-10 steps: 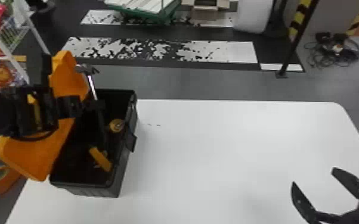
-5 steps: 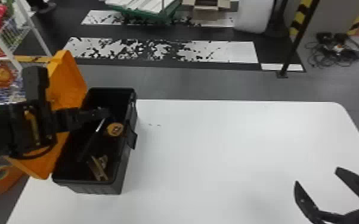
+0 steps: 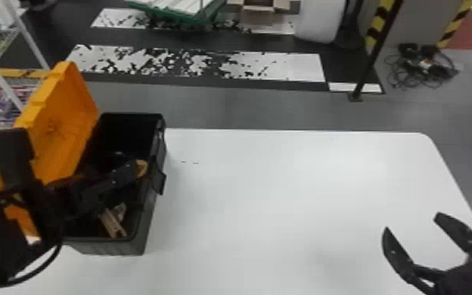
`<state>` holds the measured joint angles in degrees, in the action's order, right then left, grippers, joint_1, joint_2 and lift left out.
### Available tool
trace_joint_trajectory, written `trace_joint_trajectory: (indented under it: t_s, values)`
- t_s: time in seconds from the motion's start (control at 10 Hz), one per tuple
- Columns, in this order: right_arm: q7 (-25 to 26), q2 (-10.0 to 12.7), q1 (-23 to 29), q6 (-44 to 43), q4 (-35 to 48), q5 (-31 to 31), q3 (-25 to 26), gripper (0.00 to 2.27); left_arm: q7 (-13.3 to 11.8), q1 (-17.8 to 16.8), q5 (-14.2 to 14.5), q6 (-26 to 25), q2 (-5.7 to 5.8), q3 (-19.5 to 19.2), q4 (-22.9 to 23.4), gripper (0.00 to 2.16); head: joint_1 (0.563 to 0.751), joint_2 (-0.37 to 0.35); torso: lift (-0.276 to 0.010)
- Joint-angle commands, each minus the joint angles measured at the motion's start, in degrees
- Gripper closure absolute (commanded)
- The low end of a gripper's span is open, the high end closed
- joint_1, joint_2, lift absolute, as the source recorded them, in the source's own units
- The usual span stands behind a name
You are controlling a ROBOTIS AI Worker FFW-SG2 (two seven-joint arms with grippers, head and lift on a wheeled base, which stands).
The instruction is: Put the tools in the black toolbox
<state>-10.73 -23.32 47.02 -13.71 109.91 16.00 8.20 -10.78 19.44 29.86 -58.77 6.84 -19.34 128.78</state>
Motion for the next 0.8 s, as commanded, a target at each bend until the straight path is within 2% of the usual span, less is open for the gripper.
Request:
trace_joint_trajectory:
  t_s: [0.0, 0.1, 0.2, 0.4, 0.5, 0.6, 0.7]
  values:
    - [-1.0, 0.5, 0.0, 0.0, -0.1, 2.9, 1.3, 0.08, 0.4, 6.3, 0.9, 11.7, -1.65, 2.2, 1.3, 0.07, 0.695, -0.053, -0.039]
    - [-3.1, 1.1, 0.0, 0.0, -0.8, 6.1, 2.2, 0.08, 0.7, 10.4, 1.0, 24.0, -2.53, 4.6, 0.9, 0.08, 0.695, -0.08, -0.039]
    - [-5.0, 1.4, -0.2, -0.2, -1.7, 9.3, 3.1, 0.08, 1.6, 14.0, 0.9, 37.2, -2.53, 7.4, 0.0, 0.08, 0.695, -0.09, -0.039]
    - [-6.1, 2.5, -0.3, -1.1, -2.9, 11.4, 3.5, 0.08, 3.4, 19.8, -0.7, 61.6, -2.27, 12.6, -3.2, 0.08, 0.695, -0.114, -0.039]
    - [-6.2, 3.0, -0.3, -1.4, -3.5, 11.6, 3.5, 0.08, 3.9, 21.8, -3.8, 73.0, -2.0, 15.4, -6.1, 0.08, 0.695, -0.116, -0.039]
    - [-6.3, 3.6, -0.3, -2.5, -4.2, 11.9, 3.4, 0.08, 5.1, 23.1, -6.9, 79.4, -1.74, 17.8, -8.7, 0.07, 0.695, -0.117, -0.039]
    - [-6.4, 4.2, -0.3, -3.0, -4.9, 12.0, 3.1, 0.08, 7.2, 24.1, -11.6, 85.5, -1.65, 20.1, -11.5, 0.07, 0.695, -0.122, -0.039]
